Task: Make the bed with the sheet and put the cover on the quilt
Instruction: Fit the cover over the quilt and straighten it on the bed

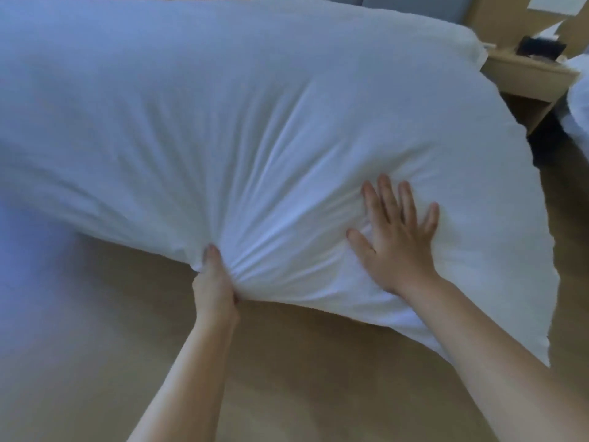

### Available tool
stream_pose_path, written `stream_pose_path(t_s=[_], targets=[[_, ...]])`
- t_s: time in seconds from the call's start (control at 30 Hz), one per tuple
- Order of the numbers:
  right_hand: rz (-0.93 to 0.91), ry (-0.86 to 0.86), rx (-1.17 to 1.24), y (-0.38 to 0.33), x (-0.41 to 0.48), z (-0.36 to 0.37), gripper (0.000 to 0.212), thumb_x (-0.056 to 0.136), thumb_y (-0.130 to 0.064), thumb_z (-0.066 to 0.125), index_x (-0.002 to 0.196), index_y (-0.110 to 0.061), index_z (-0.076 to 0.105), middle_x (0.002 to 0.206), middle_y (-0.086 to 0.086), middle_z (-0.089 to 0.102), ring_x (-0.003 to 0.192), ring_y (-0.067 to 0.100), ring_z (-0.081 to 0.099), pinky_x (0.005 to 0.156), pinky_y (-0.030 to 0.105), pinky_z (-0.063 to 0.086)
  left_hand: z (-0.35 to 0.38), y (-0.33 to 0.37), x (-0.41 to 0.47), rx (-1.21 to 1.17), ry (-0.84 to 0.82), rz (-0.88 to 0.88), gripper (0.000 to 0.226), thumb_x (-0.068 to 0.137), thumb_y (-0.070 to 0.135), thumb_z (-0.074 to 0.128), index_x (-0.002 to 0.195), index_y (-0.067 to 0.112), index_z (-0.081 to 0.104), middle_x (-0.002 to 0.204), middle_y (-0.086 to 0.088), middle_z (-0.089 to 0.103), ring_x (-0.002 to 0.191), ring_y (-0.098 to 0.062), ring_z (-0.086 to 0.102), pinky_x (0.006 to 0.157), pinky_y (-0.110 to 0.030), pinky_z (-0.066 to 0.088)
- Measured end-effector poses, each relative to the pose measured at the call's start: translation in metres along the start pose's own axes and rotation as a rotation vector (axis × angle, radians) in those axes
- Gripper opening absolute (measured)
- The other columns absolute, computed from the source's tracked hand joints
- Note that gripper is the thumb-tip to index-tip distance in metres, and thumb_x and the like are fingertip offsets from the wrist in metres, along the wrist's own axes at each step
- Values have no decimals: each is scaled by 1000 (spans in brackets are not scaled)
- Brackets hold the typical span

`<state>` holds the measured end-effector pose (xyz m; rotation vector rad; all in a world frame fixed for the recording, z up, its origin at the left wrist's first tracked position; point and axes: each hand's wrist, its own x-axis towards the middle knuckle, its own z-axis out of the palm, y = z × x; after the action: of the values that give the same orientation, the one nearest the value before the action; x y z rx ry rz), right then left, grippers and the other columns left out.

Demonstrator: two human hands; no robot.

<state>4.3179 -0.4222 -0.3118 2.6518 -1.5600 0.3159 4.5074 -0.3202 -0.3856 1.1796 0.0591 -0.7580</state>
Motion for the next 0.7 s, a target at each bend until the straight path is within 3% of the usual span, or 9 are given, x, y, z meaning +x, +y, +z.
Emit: stream_pose_path(t_s=[0.13,0.2,0.27,0.33,0.47,0.5,0.6,0.7], targets=[[-135,-23,-30,-37,18,-2,83,81,-68,11,150,-28,-11,157,-9,-21,143,14,-22,110,53,-14,20,15,32,44,-55,-180,29,91,39,55,107,15,55,92,0,65,80,-19,63,85,-38,51],[-215,-19,-60,-64,40,-2,91,69,-71,2,150,-31,-6,158,-10,-17,144,13,-19,108,50,-17,15,30,56,-81,-61,-176,47,83,49,62,115,15,60,104,-2,69,91,-22,67,90,-41,51],[-265,-38,-76,-95,65,2,95,64,-72,0,150,-32,-4,158,-10,-14,144,12,-17,105,43,-20,0,60,83,-206,-18,-144,62,76,58,65,121,16,60,110,-6,69,94,-25,68,84,-43,53],[-292,-44,-46,-127,90,7,98,65,-72,6,152,-26,-1,160,-6,-8,146,14,-11,107,36,-16,-6,102,107,-282,-1,-117,53,82,58,60,116,17,61,106,-5,69,89,-24,67,73,-41,53],[-176,109,124,-163,115,6,79,79,-59,34,139,-8,45,146,10,43,135,26,39,105,35,17,-18,160,106,-201,60,-31,29,92,46,52,103,21,61,95,6,72,79,-11,70,66,-28,56],[-159,84,134,-170,114,3,74,80,-54,39,135,-7,48,142,12,48,133,27,41,103,38,20,-30,157,104,-130,108,-70,31,93,44,51,105,17,60,96,6,71,78,-12,69,70,-27,55],[-144,-99,43,-190,95,1,84,75,-56,35,145,-9,30,154,9,29,141,20,14,110,42,8,-56,141,97,6,243,-325,53,93,43,52,123,-1,53,112,-10,62,88,-23,60,78,-32,46],[-133,-358,45,-216,107,-17,87,79,-59,27,152,-19,2,159,-4,-8,144,12,-15,115,38,-7,-57,160,98,83,255,-453,45,93,39,53,116,1,55,103,-13,59,92,-27,59,80,-33,46]])
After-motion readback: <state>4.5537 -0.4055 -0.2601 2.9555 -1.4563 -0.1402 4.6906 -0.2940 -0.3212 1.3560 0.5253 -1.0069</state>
